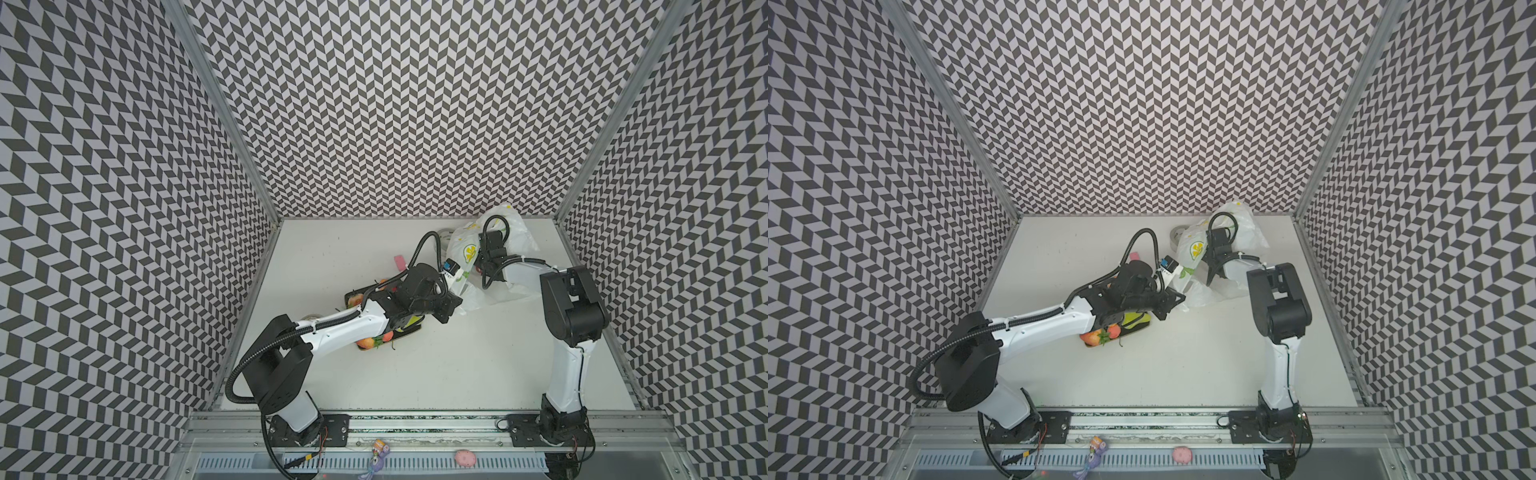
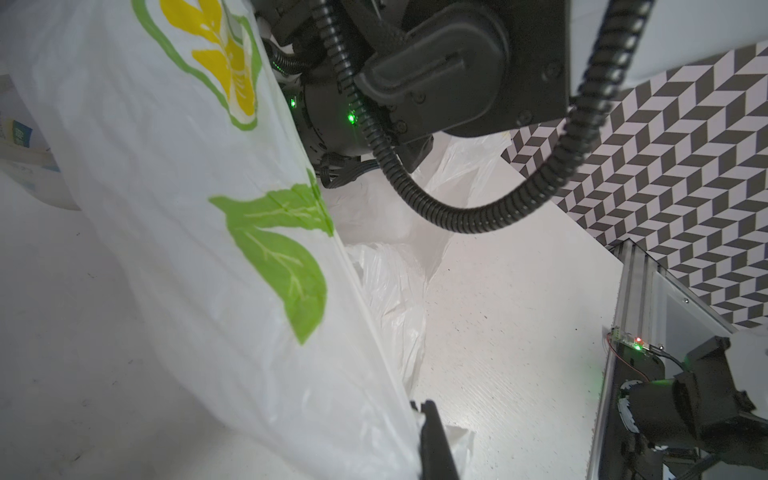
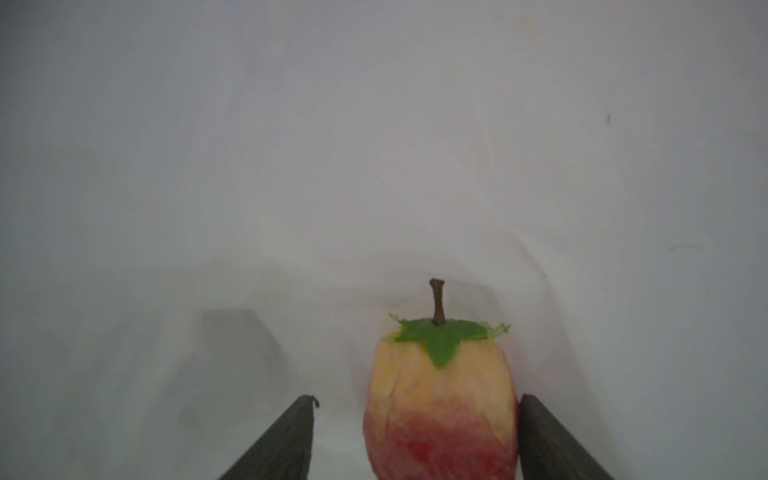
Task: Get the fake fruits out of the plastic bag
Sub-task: 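Close the right gripper on the red strawberry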
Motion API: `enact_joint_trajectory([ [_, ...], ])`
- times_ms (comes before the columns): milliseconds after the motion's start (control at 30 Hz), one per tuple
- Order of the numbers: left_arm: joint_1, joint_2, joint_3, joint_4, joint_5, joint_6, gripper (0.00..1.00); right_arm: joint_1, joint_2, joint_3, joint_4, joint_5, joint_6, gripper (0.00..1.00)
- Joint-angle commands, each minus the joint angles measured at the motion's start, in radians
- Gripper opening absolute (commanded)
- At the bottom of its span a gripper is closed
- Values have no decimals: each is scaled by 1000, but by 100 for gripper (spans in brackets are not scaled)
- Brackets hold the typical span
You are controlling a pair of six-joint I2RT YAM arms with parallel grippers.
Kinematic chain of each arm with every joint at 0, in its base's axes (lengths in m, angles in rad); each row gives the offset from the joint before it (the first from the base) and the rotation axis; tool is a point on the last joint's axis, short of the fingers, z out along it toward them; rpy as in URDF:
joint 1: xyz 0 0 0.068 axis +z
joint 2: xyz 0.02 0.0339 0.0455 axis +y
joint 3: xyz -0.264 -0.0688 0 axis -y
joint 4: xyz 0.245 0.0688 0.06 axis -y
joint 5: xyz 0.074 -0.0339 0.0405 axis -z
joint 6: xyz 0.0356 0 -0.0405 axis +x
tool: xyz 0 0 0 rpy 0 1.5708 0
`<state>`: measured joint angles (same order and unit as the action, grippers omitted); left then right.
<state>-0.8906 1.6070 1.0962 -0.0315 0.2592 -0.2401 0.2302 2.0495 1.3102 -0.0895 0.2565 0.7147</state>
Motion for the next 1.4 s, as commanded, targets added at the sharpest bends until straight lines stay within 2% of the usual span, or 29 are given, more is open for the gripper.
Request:
enact_joint_trajectory([
  [0, -22, -25, 12, -62, 31, 15, 0, -26, 47, 53, -9, 68, 2, 70],
  [233, -18, -22, 11, -66, -11, 13, 0, -29, 53, 67, -43, 39, -20, 53],
  [333, -3, -17, 13, -62, -60, -6, 0, -28, 12, 44, -40, 20, -54, 42],
  [400, 11, -13, 13, -50, -88, -13, 0, -31, -33, 19, -35, 0, -86, 39],
  [700, 97, 32, 97, -36, -128, 1, 0, -32, -237, -133, -95, -199, -318, 37],
  [933, 120, 43, 186, -48, -158, 76, 0, -32, -374, -271, -188, -224, -466, 37],
  [1167, 143, 123, 316, -82, -195, 166, 0, -16, -486, -358, -255, -243, -558, 37],
  [1367, 165, 242, 464, -111, -185, 229, 0, 46, -576, -425, -219, -300, -626, 37],
])
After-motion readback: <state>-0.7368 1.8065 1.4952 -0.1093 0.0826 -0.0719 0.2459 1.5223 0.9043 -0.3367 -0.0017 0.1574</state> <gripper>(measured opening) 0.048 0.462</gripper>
